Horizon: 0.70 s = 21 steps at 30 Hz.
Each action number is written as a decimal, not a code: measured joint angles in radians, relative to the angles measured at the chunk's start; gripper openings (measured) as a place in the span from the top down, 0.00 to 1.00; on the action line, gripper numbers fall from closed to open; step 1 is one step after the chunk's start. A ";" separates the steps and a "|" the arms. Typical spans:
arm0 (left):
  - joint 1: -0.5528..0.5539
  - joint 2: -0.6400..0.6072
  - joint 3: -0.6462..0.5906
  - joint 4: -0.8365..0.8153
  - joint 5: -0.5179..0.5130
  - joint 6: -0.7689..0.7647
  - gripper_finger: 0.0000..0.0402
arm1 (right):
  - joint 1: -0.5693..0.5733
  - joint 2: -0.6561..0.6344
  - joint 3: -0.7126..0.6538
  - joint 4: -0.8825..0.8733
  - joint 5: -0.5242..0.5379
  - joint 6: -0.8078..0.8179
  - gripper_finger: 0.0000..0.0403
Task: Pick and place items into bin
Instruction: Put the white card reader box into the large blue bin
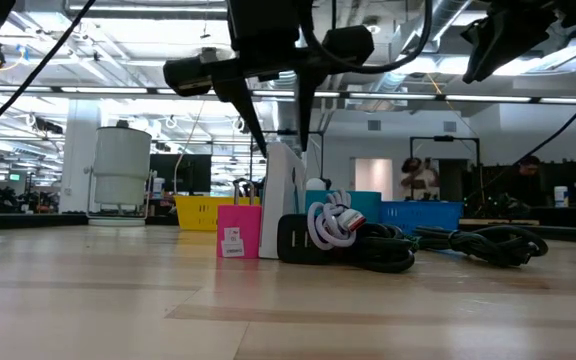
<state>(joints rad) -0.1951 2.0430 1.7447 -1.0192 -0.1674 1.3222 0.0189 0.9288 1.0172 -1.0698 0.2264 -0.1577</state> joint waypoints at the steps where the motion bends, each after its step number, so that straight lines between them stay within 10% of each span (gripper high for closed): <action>1: 0.000 0.000 0.000 0.004 -0.003 0.005 0.60 | 0.000 0.000 0.000 0.000 0.000 0.000 0.68; 21: 0.000 0.006 0.000 0.024 -0.019 0.107 0.60 | 0.000 0.000 0.000 0.000 -0.017 -0.009 0.68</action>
<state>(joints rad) -0.1947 2.0491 1.7447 -0.9948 -0.1860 1.4290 0.0193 0.9291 1.0172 -1.0698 0.2091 -0.1671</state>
